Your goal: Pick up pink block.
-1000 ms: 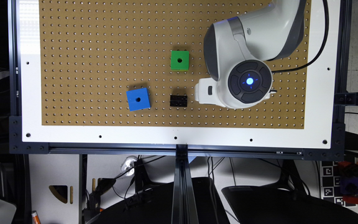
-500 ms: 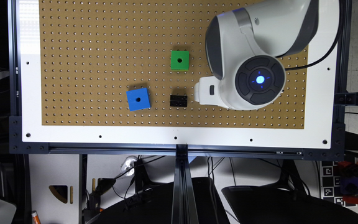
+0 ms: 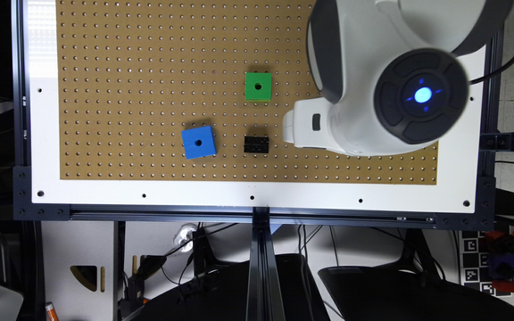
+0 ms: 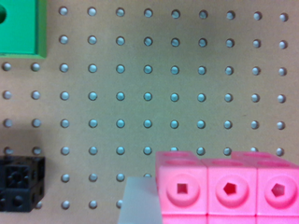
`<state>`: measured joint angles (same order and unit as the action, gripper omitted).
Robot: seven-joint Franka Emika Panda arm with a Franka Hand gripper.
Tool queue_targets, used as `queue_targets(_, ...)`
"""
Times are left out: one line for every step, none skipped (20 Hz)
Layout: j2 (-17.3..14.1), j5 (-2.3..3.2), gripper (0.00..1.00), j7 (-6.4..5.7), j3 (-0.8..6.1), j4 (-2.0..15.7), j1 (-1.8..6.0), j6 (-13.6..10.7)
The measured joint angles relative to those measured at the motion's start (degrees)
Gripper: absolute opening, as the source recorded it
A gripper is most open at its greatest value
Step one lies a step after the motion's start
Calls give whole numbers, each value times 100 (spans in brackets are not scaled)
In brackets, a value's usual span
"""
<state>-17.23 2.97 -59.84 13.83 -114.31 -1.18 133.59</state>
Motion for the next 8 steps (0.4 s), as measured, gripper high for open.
queue_targets(100,-7,0,-4,6,-1,0,-96)
queue_targets(192,-12,0,-6,11,1,0,-173)
queue_targets(288,-19,0,-8,15,3,0,-253)
queue_targets(398,-24,0,-9,20,4,1,-343)
queue_targets(500,-31,0,-10,23,5,1,-425)
queue_targets(589,-37,0,-11,27,5,1,-498)
queue_targets(659,-38,0,-12,30,5,1,-560)
queue_targets(693,-39,0,-13,33,5,1,-584)
